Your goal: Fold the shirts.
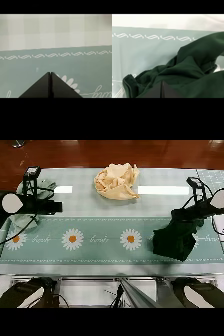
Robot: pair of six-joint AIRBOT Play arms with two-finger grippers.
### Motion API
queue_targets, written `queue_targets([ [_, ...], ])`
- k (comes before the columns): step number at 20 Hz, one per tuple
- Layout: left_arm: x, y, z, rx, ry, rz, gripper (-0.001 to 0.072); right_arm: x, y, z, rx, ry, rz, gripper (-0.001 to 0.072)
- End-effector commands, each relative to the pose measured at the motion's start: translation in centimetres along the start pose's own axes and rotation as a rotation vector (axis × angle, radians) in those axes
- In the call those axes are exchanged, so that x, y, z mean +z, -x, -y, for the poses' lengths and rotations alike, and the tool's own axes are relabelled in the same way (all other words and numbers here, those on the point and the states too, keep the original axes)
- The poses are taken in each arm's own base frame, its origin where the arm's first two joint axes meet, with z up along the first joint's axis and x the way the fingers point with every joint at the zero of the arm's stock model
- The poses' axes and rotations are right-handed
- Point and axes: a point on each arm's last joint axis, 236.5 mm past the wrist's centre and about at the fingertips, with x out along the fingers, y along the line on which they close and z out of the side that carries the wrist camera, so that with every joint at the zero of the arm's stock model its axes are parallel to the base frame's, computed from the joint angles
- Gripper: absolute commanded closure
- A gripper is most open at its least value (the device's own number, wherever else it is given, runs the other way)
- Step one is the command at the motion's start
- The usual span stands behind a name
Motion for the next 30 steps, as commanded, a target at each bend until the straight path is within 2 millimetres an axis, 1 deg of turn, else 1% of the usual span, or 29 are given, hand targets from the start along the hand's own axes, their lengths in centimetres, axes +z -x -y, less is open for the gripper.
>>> queue_targets([
  [1,0.3,0.0,0.0,-0.001,0.000,0.012,0.0690,0.4,0.0,0.0,0.001,0.000,0.015,0.0690],
  [5,1.5,-0.5,0.1,-0.005,-0.006,0.057,0.0688,1.6,0.1,0.4,-0.016,0.014,0.067,0.0689],
  [6,1.6,-0.9,0.1,-0.005,-0.006,0.056,0.0597,1.8,0.1,0.7,-0.030,0.019,0.074,0.0663],
  [7,1.6,-1.2,0.1,-0.005,-0.002,0.053,0.0259,1.7,0.1,1.0,-0.045,0.020,0.070,0.0413],
  [8,1.5,-1.4,0.1,-0.004,0.006,0.046,0.0007,1.3,0.1,1.1,-0.047,0.025,0.052,0.0086],
  [9,1.4,-1.6,0.0,-0.002,0.006,0.039,0.0004,0.6,0.1,1.3,-0.056,0.041,0.023,0.0080],
  [10,1.2,-1.6,0.0,0.000,0.005,0.028,0.0005,-0.2,0.3,1.9,-0.082,0.045,-0.008,0.0080],
  [11,0.6,-1.5,-0.1,0.002,0.005,0.006,0.0005,-0.6,0.8,2.7,-0.117,0.042,-0.016,0.0080],
  [12,-0.2,-1.4,-0.2,0.008,-0.001,-0.025,0.0005,-0.3,1.7,3.3,-0.147,0.037,0.015,0.0081],
  [14,-2.0,-1.0,-0.4,0.014,-0.058,-0.098,0.0005,0.6,5.1,4.5,-0.206,0.008,0.142,0.0081],
  [15,-2.6,-0.7,-0.5,0.014,-0.074,-0.114,0.0005,0.8,6.8,5.0,-0.232,-0.016,0.198,0.0081],
  [17,-2.7,0.3,-0.2,0.000,-0.071,-0.085,0.0005,0.6,10.3,6.0,-0.279,-0.066,0.303,0.0081],
  [18,-2.5,1.0,0.5,-0.028,-0.057,-0.054,0.0005,0.2,11.5,6.5,-0.299,-0.088,0.340,0.0081],
  [19,-2.2,1.8,1.4,-0.070,-0.037,-0.012,0.0006,-0.4,12.3,7.1,-0.323,-0.106,0.358,0.0082],
  [20,-2.2,2.3,2.2,-0.107,-0.019,0.015,0.0005,-1.3,12.3,7.7,-0.346,-0.129,0.349,0.0081],
  [21,-2.8,2.5,2.8,-0.135,-0.004,0.023,0.0005,-2.4,11.6,8.2,-0.362,-0.149,0.320,0.0082],
  [22,-3.5,2.4,3.1,-0.151,0.009,0.014,0.0005,-3.4,10.2,8.3,-0.363,-0.166,0.280,0.0081],
  [23,-4.4,2.1,3.4,-0.169,0.025,-0.006,0.0005,-4.4,8.4,8.2,-0.353,-0.172,0.237,0.0082],
  [25,-5.5,1.3,4.0,-0.200,0.051,-0.034,0.0005,-5.5,5.3,7.9,-0.331,-0.187,0.201,0.0082],
  [26,-5.8,1.0,4.1,-0.204,0.057,-0.035,0.0005,-6.1,4.0,8.0,-0.328,-0.207,0.181,0.0083],
  [28,-5.7,0.6,4.0,-0.201,0.061,-0.030,0.0006,-7.5,1.3,7.3,-0.300,-0.222,0.102,0.0082],
  [29,-5.5,0.5,4.0,-0.201,0.063,-0.020,0.0006,-7.9,0.0,6.9,-0.278,-0.225,0.062,0.0083],
  [30,-5.1,0.4,4.0,-0.201,0.062,-0.004,0.0006,-7.7,-1.1,6.1,-0.244,-0.222,0.037,0.0083],
])
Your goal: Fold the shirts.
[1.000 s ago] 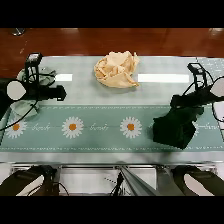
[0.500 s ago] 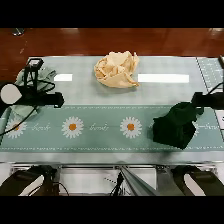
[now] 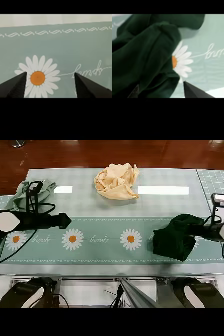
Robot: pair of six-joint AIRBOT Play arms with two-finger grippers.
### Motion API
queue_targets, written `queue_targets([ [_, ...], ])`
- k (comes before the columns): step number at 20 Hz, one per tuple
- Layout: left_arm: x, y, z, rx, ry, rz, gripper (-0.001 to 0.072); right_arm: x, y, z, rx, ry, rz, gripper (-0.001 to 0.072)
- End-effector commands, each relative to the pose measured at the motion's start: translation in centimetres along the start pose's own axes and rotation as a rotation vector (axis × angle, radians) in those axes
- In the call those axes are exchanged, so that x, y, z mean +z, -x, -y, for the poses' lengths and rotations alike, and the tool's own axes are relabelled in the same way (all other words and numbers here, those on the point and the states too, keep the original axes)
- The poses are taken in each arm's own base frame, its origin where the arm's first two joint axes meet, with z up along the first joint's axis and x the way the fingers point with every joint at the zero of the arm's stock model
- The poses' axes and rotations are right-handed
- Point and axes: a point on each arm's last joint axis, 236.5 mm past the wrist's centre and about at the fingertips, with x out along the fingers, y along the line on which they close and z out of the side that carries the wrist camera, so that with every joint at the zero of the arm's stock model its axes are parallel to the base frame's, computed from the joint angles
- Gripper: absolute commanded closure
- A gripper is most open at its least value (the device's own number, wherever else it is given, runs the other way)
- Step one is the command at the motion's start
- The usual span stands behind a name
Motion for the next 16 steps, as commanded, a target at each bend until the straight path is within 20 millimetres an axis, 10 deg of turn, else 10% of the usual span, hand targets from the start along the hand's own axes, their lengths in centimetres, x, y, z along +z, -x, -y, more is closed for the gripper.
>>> queue_targets([
  [1,0.8,-0.4,0.3,-0.018,0.015,0.045,0.0006,-1.7,-3.4,-3.0,0.086,-0.013,-0.096,0.0083],
  [6,1.2,-0.8,0.2,-0.017,0.019,0.054,0.0006,-2.4,-8.4,-7.8,0.217,0.008,-0.208,0.0121],
  [9,1.0,-1.1,0.1,-0.014,0.021,0.042,0.0006,-2.8,-9.3,-10.7,0.329,0.042,-0.237,0.0698],
  [10,0.9,-1.1,0.0,-0.013,0.007,0.034,0.0006,-2.0,-8.5,-11.4,0.366,0.074,-0.220,0.0690],
  [12,-0.3,-0.3,-1.7,0.055,-0.098,-0.035,0.0006,1.7,-5.0,-11.8,0.401,0.127,-0.131,0.0691],
  [16,-0.7,5.4,-11.7,0.422,-0.099,-0.072,0.0007,10.7,8.7,-11.3,0.475,0.169,0.196,0.0691],
])
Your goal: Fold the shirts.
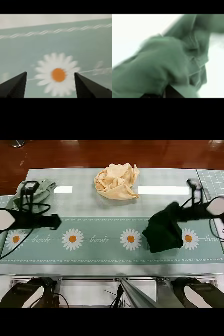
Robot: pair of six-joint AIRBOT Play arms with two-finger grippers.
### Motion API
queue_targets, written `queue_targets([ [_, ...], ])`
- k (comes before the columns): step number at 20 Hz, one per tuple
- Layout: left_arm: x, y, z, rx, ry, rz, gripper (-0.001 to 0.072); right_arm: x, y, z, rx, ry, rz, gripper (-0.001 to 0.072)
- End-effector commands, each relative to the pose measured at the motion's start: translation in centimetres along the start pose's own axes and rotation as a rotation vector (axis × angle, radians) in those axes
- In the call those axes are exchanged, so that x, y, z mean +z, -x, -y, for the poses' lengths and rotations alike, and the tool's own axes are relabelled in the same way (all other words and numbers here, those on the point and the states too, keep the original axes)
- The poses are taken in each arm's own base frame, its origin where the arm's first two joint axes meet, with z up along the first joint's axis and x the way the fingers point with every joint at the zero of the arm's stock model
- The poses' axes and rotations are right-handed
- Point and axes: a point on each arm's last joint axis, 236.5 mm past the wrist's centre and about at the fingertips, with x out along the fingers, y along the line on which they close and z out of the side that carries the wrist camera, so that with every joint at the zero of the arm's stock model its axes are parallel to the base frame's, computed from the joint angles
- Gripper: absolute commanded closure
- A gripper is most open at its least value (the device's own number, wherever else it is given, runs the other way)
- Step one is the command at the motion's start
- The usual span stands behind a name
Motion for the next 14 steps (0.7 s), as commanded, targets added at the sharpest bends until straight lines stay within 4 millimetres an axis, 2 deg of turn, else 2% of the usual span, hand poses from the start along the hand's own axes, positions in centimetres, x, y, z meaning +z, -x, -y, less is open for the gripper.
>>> queue_targets([
  [1,-1.4,3.1,-7.0,0.213,0.079,-0.014,0.0007,6.0,10.9,-4.1,0.086,0.103,0.236,0.0691],
  [2,-1.3,3.7,-6.3,0.157,0.149,0.022,0.0007,7.4,14.4,-5.5,0.117,0.130,0.326,0.0691],
  [4,-0.4,4.3,-3.4,0.014,0.219,0.098,0.0007,9.8,20.9,-7.9,0.170,0.177,0.485,0.0691],
  [7,0.2,4.3,0.5,-0.139,0.252,0.159,0.0007,11.6,29.1,-11.5,0.265,0.259,0.671,0.0691],
  [10,0.0,3.4,2.0,-0.174,0.227,0.156,0.0007,11.8,35.7,-14.5,0.351,0.334,0.812,0.0691],
  [14,-0.2,2.5,2.1,-0.175,0.231,0.161,0.0007,10.6,42.9,-18.7,0.495,0.452,0.957,0.0691],
])
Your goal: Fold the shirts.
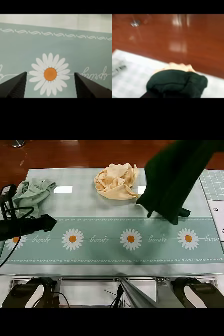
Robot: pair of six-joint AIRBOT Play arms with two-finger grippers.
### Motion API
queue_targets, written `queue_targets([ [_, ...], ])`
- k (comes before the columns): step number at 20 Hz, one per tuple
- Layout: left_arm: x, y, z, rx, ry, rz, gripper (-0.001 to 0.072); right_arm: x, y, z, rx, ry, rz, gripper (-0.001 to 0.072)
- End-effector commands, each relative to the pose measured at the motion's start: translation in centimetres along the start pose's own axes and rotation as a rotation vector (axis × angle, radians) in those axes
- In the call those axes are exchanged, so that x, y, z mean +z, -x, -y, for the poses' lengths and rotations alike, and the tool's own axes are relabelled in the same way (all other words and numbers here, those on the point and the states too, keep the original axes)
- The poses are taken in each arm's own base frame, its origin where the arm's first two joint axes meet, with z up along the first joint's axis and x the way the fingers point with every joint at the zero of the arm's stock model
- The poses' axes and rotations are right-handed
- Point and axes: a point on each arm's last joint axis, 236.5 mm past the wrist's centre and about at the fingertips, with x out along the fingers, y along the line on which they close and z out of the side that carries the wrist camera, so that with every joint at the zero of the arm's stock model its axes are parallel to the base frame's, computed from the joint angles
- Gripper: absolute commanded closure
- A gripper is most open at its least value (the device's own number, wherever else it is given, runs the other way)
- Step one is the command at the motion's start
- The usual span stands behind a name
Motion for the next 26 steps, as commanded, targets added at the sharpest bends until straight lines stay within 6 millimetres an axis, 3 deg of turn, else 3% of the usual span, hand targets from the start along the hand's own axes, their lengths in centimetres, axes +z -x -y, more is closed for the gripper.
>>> queue_targets([
  [1,-0.1,-0.7,0.4,-0.024,0.016,0.017,0.0007,5.4,3.3,-5.6,0.162,0.076,0.156,0.0691],
  [6,-0.5,-1.1,0.2,-0.021,0.020,0.010,0.0008,9.3,4.0,-8.4,0.290,0.088,0.244,0.0691],
  [9,-0.5,-1.1,0.2,-0.021,0.020,0.010,0.0007,9.0,4.2,-11.2,0.451,0.049,0.231,0.0691],
  [11,-0.4,-1.1,0.2,-0.021,0.020,0.015,0.0007,7.1,4.5,-13.0,0.549,0.057,0.150,0.0691],
  [12,-0.3,-1.1,0.2,-0.021,0.020,0.020,0.0007,5.3,3.9,-12.6,0.542,0.063,0.078,0.0691],
  [15,-0.1,-1.1,0.2,-0.021,0.021,0.026,0.0007,-0.6,0.6,-9.0,0.434,-0.029,-0.146,0.0691],
  [17,-0.2,-1.1,0.3,-0.022,0.023,0.024,0.0007,-5.4,-1.5,-7.5,0.427,-0.126,-0.273,0.0691],
  [19,-0.2,-1.1,0.3,-0.022,0.032,0.025,0.0007,-11.5,-3.7,-6.8,0.428,-0.238,-0.396,0.0691],
  [23,-0.2,-1.1,0.3,-0.022,0.032,0.024,0.0007,-26.6,-7.6,-11.2,0.511,-0.413,-0.674,0.0691],
  [26,-0.2,-1.1,0.3,-0.022,0.032,0.023,0.0007,-35.6,-9.5,-13.8,0.481,-0.472,-0.818,0.0691],
])
